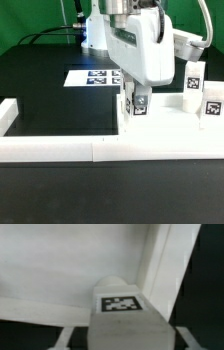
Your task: Assemble square table
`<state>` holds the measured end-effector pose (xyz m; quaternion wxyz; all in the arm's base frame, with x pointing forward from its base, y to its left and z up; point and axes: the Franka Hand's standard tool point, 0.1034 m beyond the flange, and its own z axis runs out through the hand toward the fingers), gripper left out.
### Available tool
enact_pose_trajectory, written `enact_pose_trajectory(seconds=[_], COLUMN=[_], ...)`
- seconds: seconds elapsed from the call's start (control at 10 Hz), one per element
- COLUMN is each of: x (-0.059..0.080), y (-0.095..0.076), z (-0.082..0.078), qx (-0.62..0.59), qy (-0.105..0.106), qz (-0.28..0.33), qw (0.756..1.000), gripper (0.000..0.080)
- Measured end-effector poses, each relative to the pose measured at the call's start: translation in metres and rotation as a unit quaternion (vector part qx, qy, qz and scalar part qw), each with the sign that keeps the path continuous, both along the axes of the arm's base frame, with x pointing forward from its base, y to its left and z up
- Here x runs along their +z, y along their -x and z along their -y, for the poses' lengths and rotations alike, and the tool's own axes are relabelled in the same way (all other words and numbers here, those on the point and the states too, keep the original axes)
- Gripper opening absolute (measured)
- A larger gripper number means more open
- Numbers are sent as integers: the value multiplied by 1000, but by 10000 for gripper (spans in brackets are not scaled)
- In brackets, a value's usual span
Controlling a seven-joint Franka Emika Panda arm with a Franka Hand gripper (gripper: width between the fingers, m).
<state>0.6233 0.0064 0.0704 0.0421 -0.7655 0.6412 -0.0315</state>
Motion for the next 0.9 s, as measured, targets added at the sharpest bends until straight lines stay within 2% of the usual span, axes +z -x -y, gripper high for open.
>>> enact_pose_trajectory(seconds=[0.1,0.2,0.3,0.4,0.5,0.7,0.8,0.9], x=[0,0,-1,-2,-2,-2,-2,0], y=[0,0,-1,-1,-1,-1,0,-1], z=[0,2,7,5,2,5,4,-4], qx=[11,53,178,269,328,371,430,541], qy=[1,8,20,33,41,46,52,60], qz=[0,2,5,6,6,6,3,-11], qw=[1000,999,984,963,944,927,901,839], gripper=[292,375,510,510,626,642,648,649])
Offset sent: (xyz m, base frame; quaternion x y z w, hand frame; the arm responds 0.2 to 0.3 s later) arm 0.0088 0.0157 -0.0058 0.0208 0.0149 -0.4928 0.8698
